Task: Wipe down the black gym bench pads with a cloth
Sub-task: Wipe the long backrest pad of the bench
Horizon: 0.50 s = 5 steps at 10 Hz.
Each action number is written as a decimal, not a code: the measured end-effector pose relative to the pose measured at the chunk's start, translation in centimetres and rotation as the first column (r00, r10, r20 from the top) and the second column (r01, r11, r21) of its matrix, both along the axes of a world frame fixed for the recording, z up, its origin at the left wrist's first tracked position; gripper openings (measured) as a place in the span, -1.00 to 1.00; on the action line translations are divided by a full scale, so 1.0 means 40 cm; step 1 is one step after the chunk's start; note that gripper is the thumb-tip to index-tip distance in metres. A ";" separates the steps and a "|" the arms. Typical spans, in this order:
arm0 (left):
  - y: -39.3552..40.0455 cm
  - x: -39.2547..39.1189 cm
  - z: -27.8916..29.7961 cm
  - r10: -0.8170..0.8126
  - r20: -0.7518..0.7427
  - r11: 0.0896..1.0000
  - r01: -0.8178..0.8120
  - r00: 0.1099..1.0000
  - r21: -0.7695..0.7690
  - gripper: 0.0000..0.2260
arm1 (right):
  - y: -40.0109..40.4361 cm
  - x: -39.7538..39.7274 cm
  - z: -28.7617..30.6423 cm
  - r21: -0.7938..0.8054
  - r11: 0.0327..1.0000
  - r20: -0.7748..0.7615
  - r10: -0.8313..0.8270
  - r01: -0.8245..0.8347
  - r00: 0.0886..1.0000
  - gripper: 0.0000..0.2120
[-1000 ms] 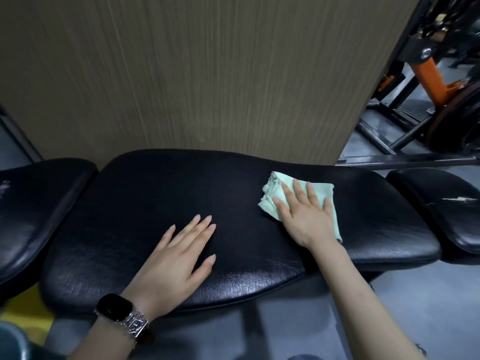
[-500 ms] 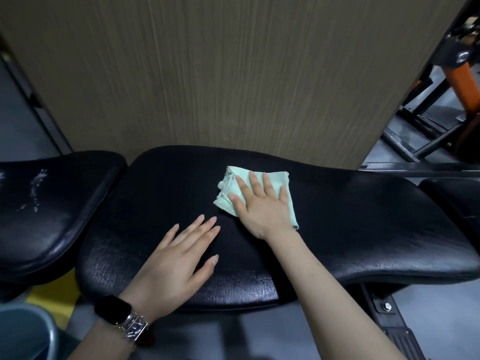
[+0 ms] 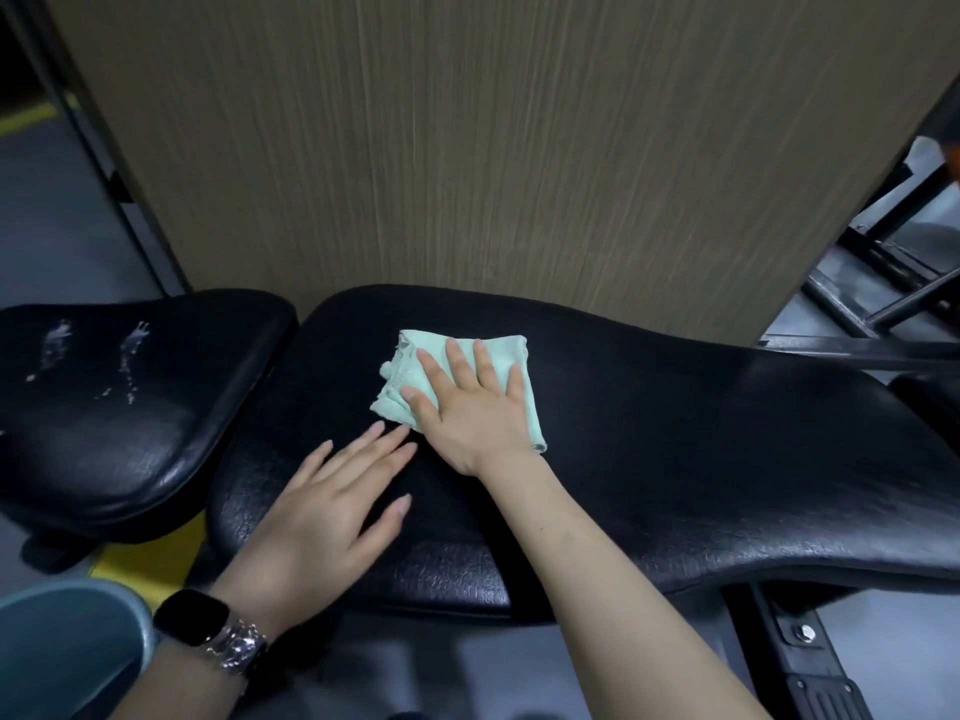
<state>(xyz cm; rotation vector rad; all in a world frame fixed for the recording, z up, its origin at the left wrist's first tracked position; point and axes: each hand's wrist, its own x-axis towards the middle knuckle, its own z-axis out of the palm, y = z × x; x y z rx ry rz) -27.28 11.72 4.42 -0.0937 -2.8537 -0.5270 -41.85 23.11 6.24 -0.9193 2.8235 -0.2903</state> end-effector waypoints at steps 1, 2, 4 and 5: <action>-0.035 0.014 -0.008 0.046 -0.004 0.999 -0.046 0.999 0.009 -0.39 | -0.028 0.010 -0.001 -0.002 1.000 0.001 0.018 -0.018 1.000 -0.46; -0.048 0.027 -0.007 0.048 -0.010 0.999 -0.048 0.999 0.005 -0.41 | -0.062 0.026 0.000 -0.009 0.999 0.006 0.040 -0.040 0.999 -0.46; -0.067 0.072 -0.005 0.079 -0.019 0.997 -0.079 0.997 0.007 -0.50 | -0.142 0.061 -0.002 -0.018 0.996 0.013 0.090 -0.090 0.996 -0.45; -0.087 0.093 -0.009 0.121 -0.007 0.993 -0.121 0.993 -0.010 -0.51 | -0.179 0.082 -0.001 -0.012 0.993 0.018 0.114 -0.113 0.993 -0.45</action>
